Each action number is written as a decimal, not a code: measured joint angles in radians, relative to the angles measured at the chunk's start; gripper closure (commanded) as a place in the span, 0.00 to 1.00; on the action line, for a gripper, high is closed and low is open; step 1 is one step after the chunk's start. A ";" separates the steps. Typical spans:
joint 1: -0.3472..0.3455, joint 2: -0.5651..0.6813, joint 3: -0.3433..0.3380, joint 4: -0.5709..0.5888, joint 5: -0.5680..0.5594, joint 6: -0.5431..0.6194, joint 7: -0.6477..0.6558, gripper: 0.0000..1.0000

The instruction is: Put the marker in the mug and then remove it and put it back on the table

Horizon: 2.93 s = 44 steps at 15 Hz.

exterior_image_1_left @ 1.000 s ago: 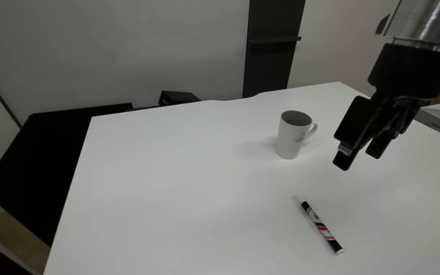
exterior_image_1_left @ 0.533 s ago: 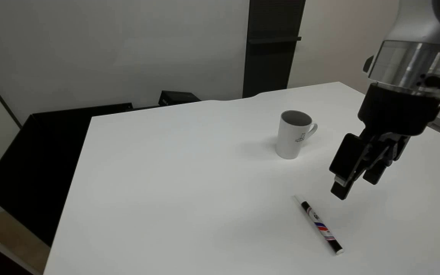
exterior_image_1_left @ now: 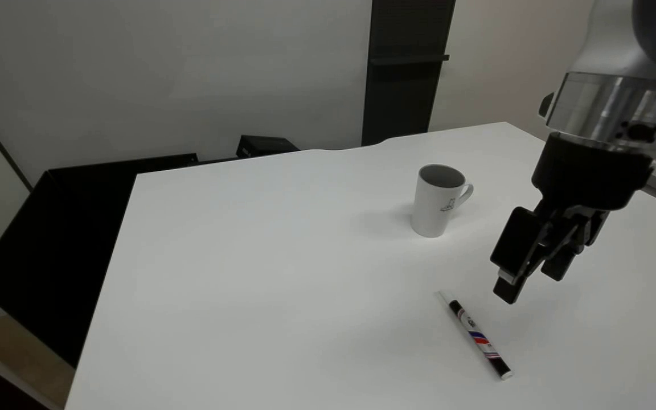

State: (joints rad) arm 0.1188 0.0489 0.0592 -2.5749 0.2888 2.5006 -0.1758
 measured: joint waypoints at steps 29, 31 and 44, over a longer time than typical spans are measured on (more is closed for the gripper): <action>0.146 0.430 -0.075 -0.054 -0.260 0.620 0.427 0.50; 0.156 0.430 -0.084 -0.050 -0.245 0.623 0.428 0.62; 0.199 0.428 -0.145 -0.010 -0.227 0.566 0.428 0.89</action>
State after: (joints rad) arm 0.3175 0.4768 -0.0855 -2.5847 0.0623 3.0663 0.2526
